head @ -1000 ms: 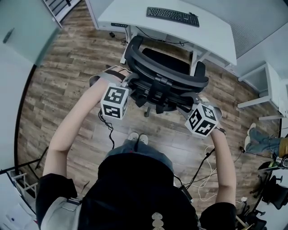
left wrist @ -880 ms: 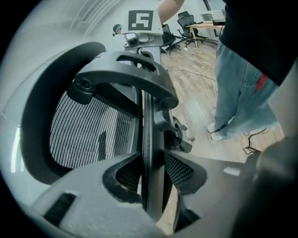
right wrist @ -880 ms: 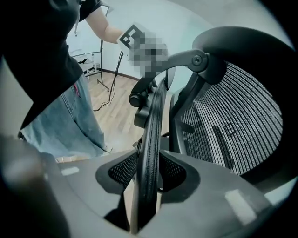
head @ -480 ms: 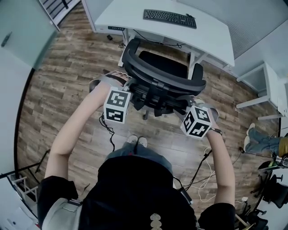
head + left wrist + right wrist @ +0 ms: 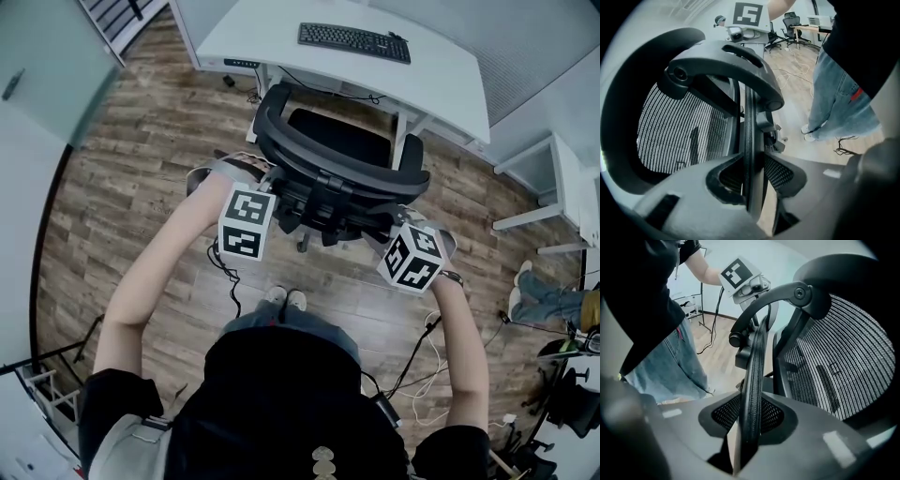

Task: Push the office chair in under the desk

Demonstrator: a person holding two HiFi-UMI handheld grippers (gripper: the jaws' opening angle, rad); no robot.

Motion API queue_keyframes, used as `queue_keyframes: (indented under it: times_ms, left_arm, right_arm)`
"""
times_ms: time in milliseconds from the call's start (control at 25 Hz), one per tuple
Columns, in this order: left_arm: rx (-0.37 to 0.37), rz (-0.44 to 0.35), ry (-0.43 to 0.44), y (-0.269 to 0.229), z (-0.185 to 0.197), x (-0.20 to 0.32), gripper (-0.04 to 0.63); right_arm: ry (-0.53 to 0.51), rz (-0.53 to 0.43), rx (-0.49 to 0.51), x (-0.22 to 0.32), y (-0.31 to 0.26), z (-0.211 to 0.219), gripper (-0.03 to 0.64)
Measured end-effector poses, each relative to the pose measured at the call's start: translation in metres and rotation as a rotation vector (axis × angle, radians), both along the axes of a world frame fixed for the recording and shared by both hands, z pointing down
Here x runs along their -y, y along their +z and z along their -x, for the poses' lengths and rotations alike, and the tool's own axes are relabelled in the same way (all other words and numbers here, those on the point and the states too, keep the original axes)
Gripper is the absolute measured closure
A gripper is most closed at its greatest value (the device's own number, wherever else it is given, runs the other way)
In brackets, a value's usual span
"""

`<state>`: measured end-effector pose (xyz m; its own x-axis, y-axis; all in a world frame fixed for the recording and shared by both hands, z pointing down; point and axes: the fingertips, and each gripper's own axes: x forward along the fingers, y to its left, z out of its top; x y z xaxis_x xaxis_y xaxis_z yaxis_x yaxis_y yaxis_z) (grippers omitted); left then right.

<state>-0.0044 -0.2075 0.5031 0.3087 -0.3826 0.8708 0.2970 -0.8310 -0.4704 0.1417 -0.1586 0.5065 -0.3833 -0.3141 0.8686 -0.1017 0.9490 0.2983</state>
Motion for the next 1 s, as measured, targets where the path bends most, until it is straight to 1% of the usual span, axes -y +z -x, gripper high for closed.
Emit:
queue_keyframes:
  times_ms: [200, 440, 560, 640, 720, 880, 1000]
  left_arm:
    - [-0.007, -0.024, -0.012, 0.004, 0.000, 0.003, 0.468]
    - [-0.040, -0.038, -0.020, 0.009, -0.002, 0.001, 0.469]
    - [-0.056, -0.015, -0.026, 0.008, -0.011, 0.031, 0.471]
    - [-0.049, 0.002, -0.032, 0.004, -0.018, 0.067, 0.471]
    - [-0.042, 0.013, -0.040, 0.001, -0.021, 0.092, 0.469]
    - [-0.041, 0.024, -0.048, 0.003, -0.017, 0.111, 0.471]
    - [-0.044, 0.034, -0.039, 0.002, -0.015, 0.126, 0.469]
  right_arm:
    - [0.012, -0.043, -0.024, 0.008, 0.004, -0.003, 0.509]
    - [0.009, -0.079, -0.033, 0.015, 0.010, -0.006, 0.514]
    - [0.001, -0.069, -0.030, 0.047, 0.008, -0.015, 0.514]
    - [-0.002, -0.055, -0.021, 0.083, 0.004, -0.022, 0.514]
    - [-0.004, -0.048, -0.013, 0.108, 0.002, -0.025, 0.514]
    - [-0.003, -0.051, -0.014, 0.127, 0.003, -0.021, 0.514]
    - [0.004, -0.047, -0.012, 0.141, 0.003, -0.019, 0.512]
